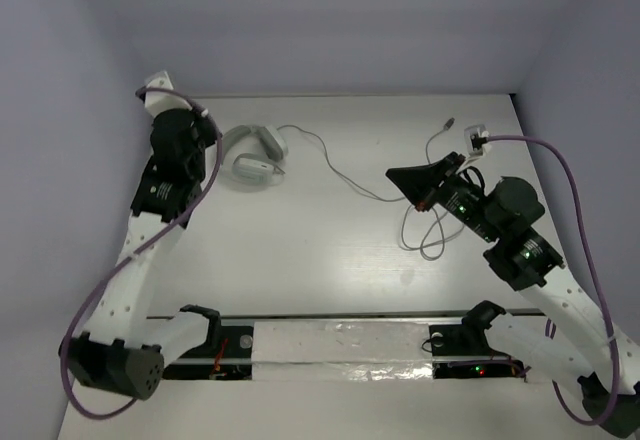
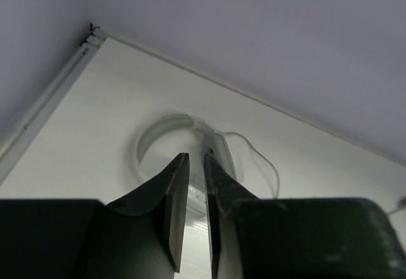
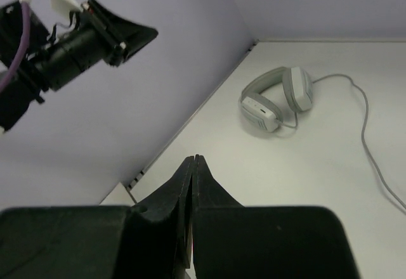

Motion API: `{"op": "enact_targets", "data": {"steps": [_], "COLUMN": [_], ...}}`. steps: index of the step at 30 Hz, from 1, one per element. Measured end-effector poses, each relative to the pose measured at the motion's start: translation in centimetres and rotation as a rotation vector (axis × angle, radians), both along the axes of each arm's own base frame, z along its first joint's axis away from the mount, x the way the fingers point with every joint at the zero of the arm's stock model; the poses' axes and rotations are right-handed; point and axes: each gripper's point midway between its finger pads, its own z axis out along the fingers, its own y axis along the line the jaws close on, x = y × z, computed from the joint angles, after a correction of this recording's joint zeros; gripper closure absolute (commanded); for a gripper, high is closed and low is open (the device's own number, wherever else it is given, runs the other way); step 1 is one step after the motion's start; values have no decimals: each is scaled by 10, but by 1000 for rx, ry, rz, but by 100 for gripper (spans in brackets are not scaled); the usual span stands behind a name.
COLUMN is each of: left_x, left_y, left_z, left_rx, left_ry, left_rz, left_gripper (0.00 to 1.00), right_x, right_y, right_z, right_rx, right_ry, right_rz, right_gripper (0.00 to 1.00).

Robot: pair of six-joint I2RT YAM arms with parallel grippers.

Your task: Wrap the headphones

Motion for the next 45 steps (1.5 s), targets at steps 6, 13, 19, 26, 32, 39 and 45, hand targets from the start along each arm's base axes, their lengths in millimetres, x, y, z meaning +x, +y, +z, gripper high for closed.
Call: {"op": "enact_targets", "data": {"steps": [6,13,19,26,32,39,45], "left_x": [87,133,171,173,161,148,112], "left_y": [17,56,63,58,53,45,30], "left_z": [-56,-201,-221,-263,-295,-294,-293], "left_rx": [111,164,213,218,196,142,78], "left_ry": [199,539,570,630,688,665,678], "left_rz": [4,11,-11,-52,-79,-88,-102], "left_gripper": [85,64,62,68,90,97,66], "right_x": [6,0,0,2,4,0,-6], "right_y": [5,4,8,11,12,10,7], "right_z": [-12,-11,-23,-27,-30,-25,-16], "right_rx": [-20,-17,-41,-52,-58,-47,-25], "right_ry": [33,18,34,43,52,37,12], "right_rz": [2,19,42,45,46,49,53], "right_gripper": [100,89,74,75,76,76,76]}}
